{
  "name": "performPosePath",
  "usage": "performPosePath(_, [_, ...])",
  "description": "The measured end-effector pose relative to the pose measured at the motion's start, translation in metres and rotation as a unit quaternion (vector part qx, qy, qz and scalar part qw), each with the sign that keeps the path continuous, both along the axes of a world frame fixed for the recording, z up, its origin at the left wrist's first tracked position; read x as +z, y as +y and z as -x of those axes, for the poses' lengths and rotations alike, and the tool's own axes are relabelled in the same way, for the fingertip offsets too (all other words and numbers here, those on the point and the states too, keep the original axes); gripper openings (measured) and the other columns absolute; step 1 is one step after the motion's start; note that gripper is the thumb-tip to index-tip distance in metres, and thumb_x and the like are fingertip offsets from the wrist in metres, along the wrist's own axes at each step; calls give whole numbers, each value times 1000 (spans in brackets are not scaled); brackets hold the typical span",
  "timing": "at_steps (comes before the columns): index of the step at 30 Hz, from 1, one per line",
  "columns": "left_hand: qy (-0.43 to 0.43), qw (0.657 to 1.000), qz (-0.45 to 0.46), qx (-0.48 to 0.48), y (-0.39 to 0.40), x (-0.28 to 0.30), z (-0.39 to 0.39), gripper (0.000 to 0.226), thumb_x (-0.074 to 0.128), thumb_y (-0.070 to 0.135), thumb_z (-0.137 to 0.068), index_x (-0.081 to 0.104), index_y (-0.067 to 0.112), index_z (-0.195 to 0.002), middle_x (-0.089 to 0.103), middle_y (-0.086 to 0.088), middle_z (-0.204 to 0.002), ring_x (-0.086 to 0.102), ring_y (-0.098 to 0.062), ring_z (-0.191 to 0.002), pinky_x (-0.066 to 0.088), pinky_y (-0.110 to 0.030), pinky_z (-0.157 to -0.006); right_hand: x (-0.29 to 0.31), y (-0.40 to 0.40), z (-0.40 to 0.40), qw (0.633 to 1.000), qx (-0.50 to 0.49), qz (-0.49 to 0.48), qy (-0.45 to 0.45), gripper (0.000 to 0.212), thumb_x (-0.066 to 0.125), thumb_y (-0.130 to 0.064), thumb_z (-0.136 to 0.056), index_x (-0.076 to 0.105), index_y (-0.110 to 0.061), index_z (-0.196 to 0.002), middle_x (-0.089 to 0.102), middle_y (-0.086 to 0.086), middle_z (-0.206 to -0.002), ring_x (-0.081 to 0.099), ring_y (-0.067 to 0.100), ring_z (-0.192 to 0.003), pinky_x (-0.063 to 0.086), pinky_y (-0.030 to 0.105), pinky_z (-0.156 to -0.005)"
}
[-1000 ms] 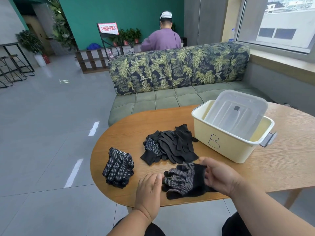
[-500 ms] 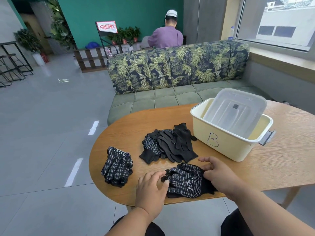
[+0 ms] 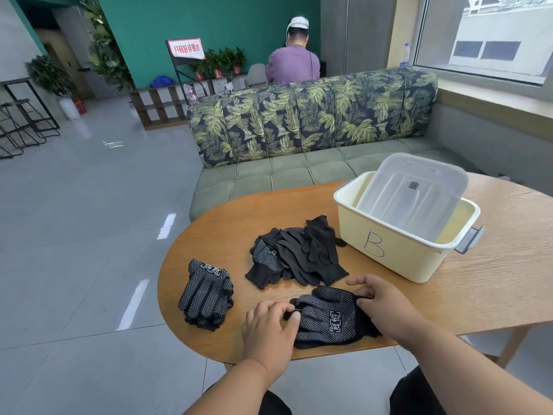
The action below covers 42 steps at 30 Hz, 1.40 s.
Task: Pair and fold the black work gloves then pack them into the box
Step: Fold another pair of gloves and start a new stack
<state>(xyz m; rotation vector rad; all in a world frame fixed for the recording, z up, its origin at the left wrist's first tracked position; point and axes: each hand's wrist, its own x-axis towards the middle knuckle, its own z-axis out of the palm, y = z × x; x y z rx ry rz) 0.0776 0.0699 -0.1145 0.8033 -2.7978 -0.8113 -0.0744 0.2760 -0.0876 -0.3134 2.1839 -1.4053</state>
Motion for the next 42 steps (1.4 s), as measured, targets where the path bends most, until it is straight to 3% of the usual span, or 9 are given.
performPosePath(3, [3, 1000, 9, 4, 0, -2, 1, 24, 48, 61, -97, 59, 39, -92, 42, 28, -117, 33, -4, -113, 32, -29, -104, -3, 1, 0, 1000, -1, -6, 9, 43, 49, 7, -97, 67, -30, -113, 77, -6, -92, 71, 46, -79, 52, 48, -64])
performPosePath(6, [24, 1000, 2, 6, -3, -7, -2, 30, 52, 57, -98, 58, 33, -80, 46, 30, -116, 36, -5, -114, 34, -31, -103, -5, 1, 0, 1000, -3, -11, 24, 42, 52, 4, -98, 65, -34, -111, 78, -7, -95, 73, 43, -84, 58, 61, -70])
performPosePath(12, [65, 998, 4, 20, -6, -13, -5, 28, 59, 48, -98, 51, 35, -74, 50, 25, -107, 39, -5, -110, 33, -23, -96, -6, -1, -3, 994, -21, -32, 105, 36, 66, -7, -97, 65, -41, -108, 73, -10, -101, 70, 11, -91, 58, 30, -79])
performPosePath(17, [70, 996, 25, 39, -3, -16, -3, 15, 57, 53, -97, 56, 40, -90, 48, 24, -105, 40, -6, -107, 37, -24, -97, -7, 6, -5, 983, -12, -67, 173, 37, 79, -29, -89, 63, -45, -119, 62, -18, -113, 61, 1, -98, 54, 29, -89])
performPosePath(21, [87, 995, 32, 28, -4, -21, -5, 23, 53, 62, -92, 57, 41, -98, 49, 25, -105, 42, -6, -107, 39, -26, -98, -3, 14, -6, 973, 22, -100, 206, 44, 78, -34, -88, 58, -50, -125, 56, -20, -116, 55, -4, -99, 47, 22, -83])
performPosePath(28, [69, 995, 72, -23, -4, -27, -10, 33, 54, 71, -81, 53, 47, -103, 45, 28, -109, 37, -3, -112, 33, -23, -99, -8, 22, -6, 964, 28, -166, 204, 49, 66, -19, -92, 53, -42, -133, 57, -14, -111, 59, 8, -97, 50, 28, -82])
performPosePath(33, [71, 994, 70, -34, -2, -23, -14, 38, 51, 69, -83, 47, 46, -114, 44, 28, -115, 36, -2, -115, 32, -23, -102, -13, 21, 0, 966, 1, -158, 207, 41, 51, -6, -97, 60, -39, -120, 68, -11, -84, 64, 9, -80, 56, 35, -74])
performPosePath(38, [73, 990, 102, -67, 0, -24, -19, 47, 41, 67, -90, 52, 41, -128, 45, 25, -124, 34, -2, -120, 34, -25, -108, -6, 19, 4, 973, -2, -136, 187, 34, 48, -11, -101, 58, -41, -115, 68, -7, -84, 64, 13, -75, 51, 31, -63])
performPosePath(42, [81, 991, 90, -55, -4, -27, -18, 47, 40, 66, -91, 56, 39, -126, 45, 23, -121, 37, -4, -118, 39, -30, -108, -4, 22, 5, 958, 22, -205, 201, 12, 66, -40, -90, 60, -40, -100, 58, -10, -99, 59, 12, -90, 52, 35, -83])
